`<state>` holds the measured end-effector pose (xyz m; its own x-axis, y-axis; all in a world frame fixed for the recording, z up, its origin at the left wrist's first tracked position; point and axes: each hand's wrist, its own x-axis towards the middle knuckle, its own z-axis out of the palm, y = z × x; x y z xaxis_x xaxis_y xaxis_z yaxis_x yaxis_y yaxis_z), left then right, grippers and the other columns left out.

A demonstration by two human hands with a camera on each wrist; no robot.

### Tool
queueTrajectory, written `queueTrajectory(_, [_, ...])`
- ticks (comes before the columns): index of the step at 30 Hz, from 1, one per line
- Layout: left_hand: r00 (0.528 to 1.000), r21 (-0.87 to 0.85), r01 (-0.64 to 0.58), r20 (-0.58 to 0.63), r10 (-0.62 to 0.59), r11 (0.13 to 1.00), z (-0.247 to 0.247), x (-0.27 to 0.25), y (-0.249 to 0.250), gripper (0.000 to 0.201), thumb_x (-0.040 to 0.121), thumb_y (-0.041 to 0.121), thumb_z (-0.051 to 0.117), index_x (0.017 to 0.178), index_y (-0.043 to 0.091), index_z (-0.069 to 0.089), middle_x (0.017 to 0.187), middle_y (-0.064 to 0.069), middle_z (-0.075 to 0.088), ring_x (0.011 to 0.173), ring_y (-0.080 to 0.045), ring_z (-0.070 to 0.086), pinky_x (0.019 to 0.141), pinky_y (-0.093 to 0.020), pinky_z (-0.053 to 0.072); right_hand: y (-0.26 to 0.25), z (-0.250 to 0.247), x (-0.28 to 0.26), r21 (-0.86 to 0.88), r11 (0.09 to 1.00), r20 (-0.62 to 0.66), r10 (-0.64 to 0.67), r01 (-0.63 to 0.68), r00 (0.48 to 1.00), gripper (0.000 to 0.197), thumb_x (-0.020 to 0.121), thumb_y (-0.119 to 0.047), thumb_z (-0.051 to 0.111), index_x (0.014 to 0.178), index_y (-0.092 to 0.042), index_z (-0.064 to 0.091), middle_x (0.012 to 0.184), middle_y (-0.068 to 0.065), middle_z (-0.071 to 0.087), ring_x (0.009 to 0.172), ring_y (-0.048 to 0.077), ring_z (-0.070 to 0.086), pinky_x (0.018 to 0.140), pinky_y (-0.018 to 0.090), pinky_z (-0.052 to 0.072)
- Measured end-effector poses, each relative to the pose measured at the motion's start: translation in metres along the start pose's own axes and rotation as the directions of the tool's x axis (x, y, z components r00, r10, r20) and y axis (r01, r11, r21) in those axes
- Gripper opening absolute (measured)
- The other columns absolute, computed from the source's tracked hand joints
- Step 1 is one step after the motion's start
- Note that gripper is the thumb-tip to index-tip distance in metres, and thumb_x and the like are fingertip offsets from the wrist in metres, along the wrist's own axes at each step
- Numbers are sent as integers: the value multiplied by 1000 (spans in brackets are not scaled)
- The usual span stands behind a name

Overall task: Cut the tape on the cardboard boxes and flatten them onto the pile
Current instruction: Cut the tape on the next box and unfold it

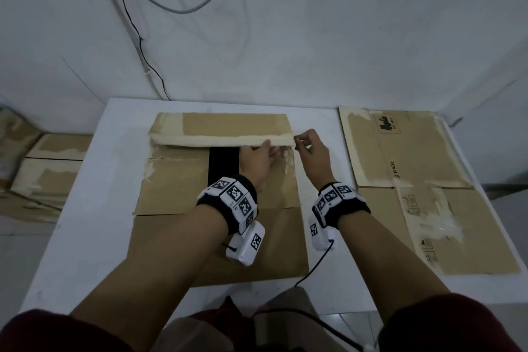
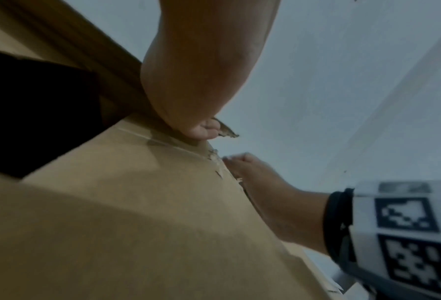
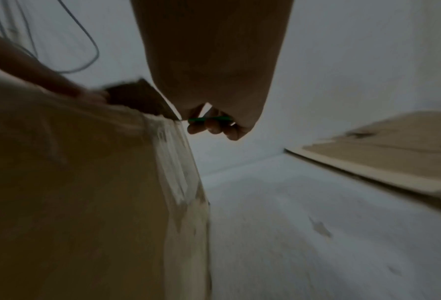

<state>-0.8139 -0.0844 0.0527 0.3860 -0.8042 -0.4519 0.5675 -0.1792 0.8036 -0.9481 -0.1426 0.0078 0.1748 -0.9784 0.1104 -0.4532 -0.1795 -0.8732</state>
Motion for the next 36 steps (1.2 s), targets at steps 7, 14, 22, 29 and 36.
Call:
queueTrajectory(7, [964,224,-265,84,252,938,-14,7,21,28,97,37,52,93,11,60,90,-1,61,77,-9,57,71,-19,47,99,8,-67,-220,867,-79,441,-447,894,28,101,-8,46,120,6,59,112,26,63,90,34,59,68,20,41])
queueTrajectory(14, [778,582,-574,168,605,576,-43,38,53,40,93,43,52,111,7,57,109,-8,57,103,-21,53,90,-30,41,91,3,-66,-392,753,-79,545,-528,835,23,94,-23,49,106,-19,68,118,15,56,102,31,57,89,39,44])
queueTrajectory(22, [959,995,-70,88,269,-75,-100,80,101,95,81,49,66,151,28,5,160,-9,0,143,-46,-5,112,-64,11,-30,9,41,-178,982,76,80,-66,994,38,96,-15,54,134,-14,51,128,15,46,115,26,51,98,30,42])
queueTrajectory(29, [994,973,50,-25,111,-226,-116,98,100,120,50,77,72,146,34,14,154,2,14,140,-47,3,104,-67,25,-64,50,75,-529,842,288,292,-102,912,93,72,-63,73,146,-22,33,143,12,28,132,35,39,107,52,39])
queueTrajectory(36, [989,981,17,12,148,-194,-117,87,100,107,61,69,71,146,31,18,154,-2,16,140,-48,0,106,-62,24,-80,81,51,-763,631,232,473,-142,850,157,47,-77,79,153,-14,-18,156,21,-29,148,42,-13,112,70,15])
